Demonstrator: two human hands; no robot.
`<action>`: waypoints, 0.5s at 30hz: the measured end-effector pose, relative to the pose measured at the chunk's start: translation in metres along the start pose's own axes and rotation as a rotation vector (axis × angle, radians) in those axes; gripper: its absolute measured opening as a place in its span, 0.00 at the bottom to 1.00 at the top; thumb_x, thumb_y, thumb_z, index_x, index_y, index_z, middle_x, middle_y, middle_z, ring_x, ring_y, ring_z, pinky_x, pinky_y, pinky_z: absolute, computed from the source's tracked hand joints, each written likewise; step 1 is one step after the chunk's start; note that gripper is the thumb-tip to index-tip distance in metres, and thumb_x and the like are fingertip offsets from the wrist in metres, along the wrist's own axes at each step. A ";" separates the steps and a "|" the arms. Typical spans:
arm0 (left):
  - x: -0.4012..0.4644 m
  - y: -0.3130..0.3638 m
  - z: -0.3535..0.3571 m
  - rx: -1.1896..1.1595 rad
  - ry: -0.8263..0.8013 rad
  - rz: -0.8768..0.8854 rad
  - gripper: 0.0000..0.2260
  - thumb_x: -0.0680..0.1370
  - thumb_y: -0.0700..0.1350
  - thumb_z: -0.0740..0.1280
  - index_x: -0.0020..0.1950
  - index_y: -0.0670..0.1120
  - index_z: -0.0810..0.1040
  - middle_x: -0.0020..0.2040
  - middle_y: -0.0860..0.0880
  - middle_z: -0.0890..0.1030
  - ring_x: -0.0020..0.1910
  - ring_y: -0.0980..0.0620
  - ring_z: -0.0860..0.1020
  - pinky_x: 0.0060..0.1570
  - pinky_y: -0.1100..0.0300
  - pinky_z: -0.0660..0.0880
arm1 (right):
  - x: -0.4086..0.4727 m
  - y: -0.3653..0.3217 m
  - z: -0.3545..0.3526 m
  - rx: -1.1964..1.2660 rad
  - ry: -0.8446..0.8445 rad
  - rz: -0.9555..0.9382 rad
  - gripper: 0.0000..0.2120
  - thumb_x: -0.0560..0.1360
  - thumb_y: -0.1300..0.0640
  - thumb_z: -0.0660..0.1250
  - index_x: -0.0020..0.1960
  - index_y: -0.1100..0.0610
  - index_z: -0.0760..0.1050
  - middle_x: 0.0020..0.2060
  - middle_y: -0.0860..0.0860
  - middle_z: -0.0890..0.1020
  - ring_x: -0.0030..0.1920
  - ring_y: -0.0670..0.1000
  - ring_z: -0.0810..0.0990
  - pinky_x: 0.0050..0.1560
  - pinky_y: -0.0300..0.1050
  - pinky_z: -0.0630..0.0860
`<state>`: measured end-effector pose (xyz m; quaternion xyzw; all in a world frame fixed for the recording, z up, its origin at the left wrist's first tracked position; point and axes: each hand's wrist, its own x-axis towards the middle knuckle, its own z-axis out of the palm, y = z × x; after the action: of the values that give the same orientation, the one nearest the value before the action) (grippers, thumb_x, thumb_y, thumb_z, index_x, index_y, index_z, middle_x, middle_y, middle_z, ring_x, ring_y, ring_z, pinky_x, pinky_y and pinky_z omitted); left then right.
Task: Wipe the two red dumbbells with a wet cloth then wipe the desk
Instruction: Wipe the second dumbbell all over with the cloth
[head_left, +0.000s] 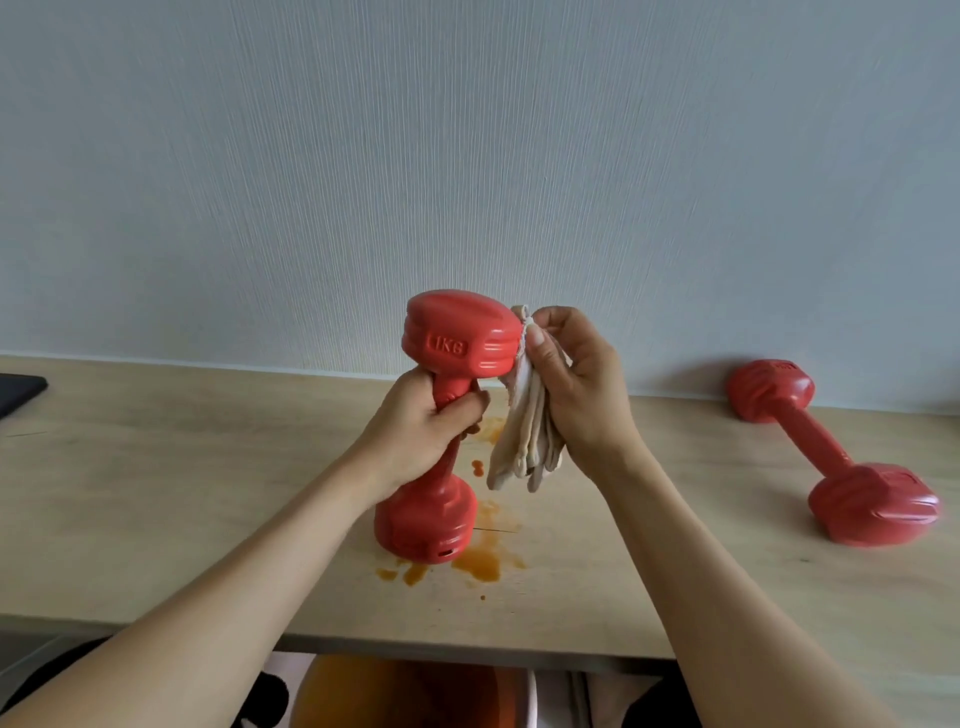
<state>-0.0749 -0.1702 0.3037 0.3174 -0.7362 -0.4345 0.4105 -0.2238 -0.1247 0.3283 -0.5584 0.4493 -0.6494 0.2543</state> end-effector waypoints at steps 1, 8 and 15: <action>0.000 0.001 -0.003 -0.026 -0.042 -0.004 0.08 0.71 0.45 0.65 0.38 0.39 0.74 0.30 0.52 0.76 0.34 0.53 0.78 0.40 0.55 0.75 | 0.001 0.003 0.000 0.014 -0.003 0.017 0.03 0.79 0.60 0.61 0.46 0.56 0.73 0.37 0.49 0.78 0.35 0.44 0.76 0.40 0.40 0.73; 0.002 0.002 -0.009 0.176 0.021 -0.021 0.11 0.73 0.52 0.68 0.45 0.44 0.74 0.35 0.48 0.75 0.38 0.52 0.76 0.42 0.58 0.71 | -0.001 0.004 0.003 0.010 0.020 0.034 0.02 0.76 0.57 0.66 0.47 0.55 0.75 0.39 0.49 0.80 0.40 0.47 0.80 0.45 0.47 0.76; 0.000 0.003 -0.011 0.230 0.372 -0.018 0.10 0.68 0.50 0.75 0.37 0.49 0.76 0.32 0.50 0.78 0.33 0.51 0.77 0.36 0.57 0.71 | -0.016 -0.009 0.018 -0.296 0.108 -0.029 0.09 0.74 0.49 0.68 0.51 0.51 0.76 0.49 0.48 0.79 0.45 0.46 0.79 0.46 0.42 0.76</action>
<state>-0.0655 -0.1733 0.3091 0.4436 -0.6894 -0.2852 0.4965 -0.2011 -0.1122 0.3272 -0.5605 0.5449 -0.6087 0.1353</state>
